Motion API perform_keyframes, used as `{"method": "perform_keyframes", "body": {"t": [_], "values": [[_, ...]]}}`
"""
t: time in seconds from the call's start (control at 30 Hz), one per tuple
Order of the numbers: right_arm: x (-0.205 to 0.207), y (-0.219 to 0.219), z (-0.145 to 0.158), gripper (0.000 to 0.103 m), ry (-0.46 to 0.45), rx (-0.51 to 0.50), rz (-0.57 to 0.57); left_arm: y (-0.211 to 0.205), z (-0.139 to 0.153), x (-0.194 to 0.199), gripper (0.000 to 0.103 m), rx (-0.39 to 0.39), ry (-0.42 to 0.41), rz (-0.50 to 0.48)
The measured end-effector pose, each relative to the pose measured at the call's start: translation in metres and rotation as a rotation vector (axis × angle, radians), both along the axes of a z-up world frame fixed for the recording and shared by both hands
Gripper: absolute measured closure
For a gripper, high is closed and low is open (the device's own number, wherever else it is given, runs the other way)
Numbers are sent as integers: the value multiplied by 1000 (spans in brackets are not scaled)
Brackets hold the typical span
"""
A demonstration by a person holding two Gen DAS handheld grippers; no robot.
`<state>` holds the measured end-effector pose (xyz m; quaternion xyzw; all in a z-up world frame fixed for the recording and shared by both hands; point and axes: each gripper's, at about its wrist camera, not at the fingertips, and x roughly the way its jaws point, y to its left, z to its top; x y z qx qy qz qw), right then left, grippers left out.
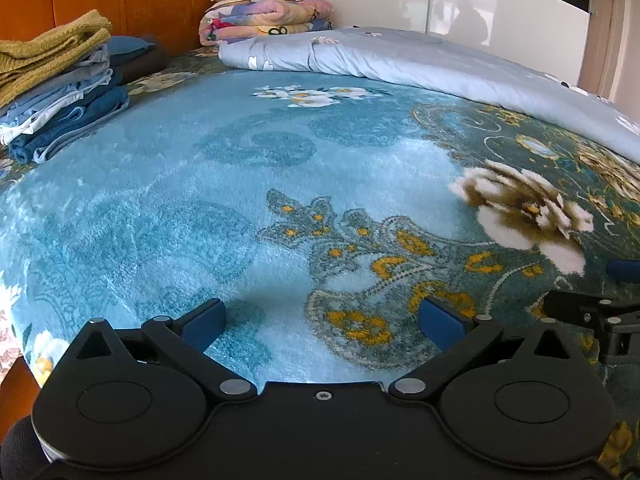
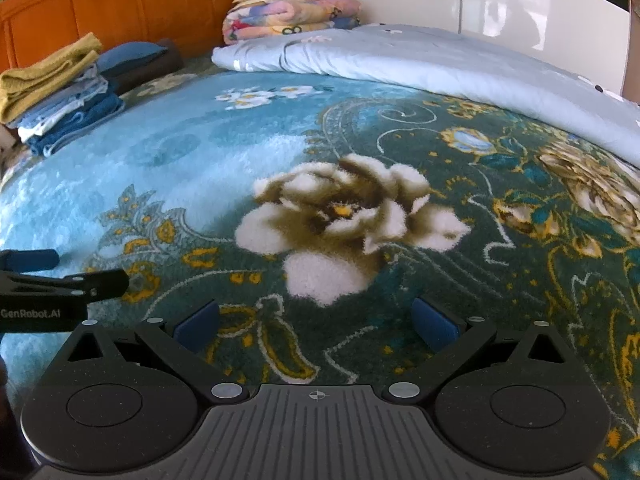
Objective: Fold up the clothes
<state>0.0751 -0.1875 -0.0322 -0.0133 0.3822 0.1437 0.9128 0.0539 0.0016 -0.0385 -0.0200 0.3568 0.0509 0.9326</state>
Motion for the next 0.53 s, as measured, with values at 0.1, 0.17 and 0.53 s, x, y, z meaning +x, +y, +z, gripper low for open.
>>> {"method": "perform_keyframes", "body": {"t": [0.1, 0.17, 0.53], "values": [[0, 0, 0, 0, 0, 2, -3, 0, 0, 0, 1, -3, 0, 0], [0, 1, 0, 0, -1, -3, -2, 0, 0, 0, 1, -1, 0, 0], [0, 2, 0, 0, 0, -14, 1, 1, 0, 0, 1, -5, -1, 0]]}}
